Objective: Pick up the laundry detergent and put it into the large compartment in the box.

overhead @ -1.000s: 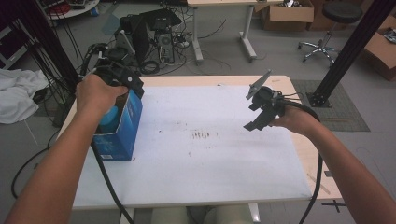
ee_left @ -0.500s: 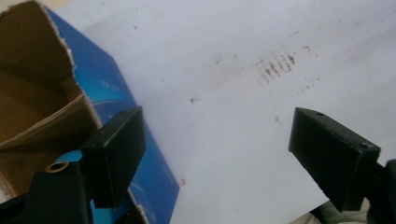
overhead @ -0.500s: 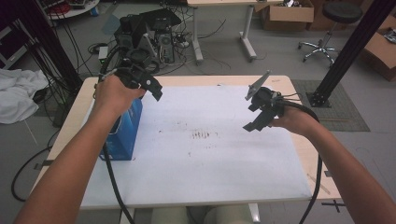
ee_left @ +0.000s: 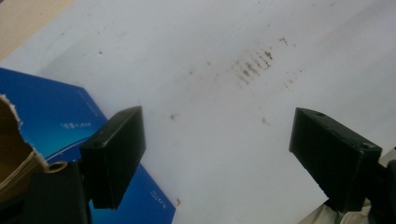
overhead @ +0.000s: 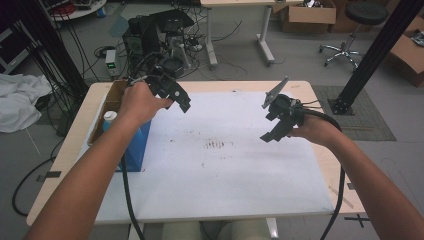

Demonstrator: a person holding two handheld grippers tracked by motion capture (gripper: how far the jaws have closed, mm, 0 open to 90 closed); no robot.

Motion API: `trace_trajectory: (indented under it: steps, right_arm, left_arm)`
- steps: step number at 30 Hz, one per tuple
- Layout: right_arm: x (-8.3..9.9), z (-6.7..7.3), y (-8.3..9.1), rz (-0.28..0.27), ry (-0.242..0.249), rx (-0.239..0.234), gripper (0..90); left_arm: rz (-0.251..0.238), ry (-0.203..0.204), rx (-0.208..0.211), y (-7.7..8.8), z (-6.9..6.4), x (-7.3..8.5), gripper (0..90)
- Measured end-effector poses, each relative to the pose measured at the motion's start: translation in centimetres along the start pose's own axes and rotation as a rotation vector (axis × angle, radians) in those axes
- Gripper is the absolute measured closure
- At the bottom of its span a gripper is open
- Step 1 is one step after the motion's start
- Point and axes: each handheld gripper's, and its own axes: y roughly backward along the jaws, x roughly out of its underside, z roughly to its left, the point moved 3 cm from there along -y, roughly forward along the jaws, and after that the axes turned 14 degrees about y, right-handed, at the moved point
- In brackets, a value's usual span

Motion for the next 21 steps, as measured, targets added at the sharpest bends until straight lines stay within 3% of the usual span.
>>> trace_trajectory:
  steps: [9, 21]
  right_arm:
    - [0.0, -0.1, -0.2, 0.008, -0.004, -0.006, 17.6]
    - [-0.1, -0.1, -0.5, 0.017, -0.011, -0.014, 17.6]
  left_arm:
    - [0.03, -0.067, 0.004, -1.0, -1.3, -1.9, 19.2]
    - [0.044, -0.101, 0.011, -2.4, -1.9, -3.6, 18.9]
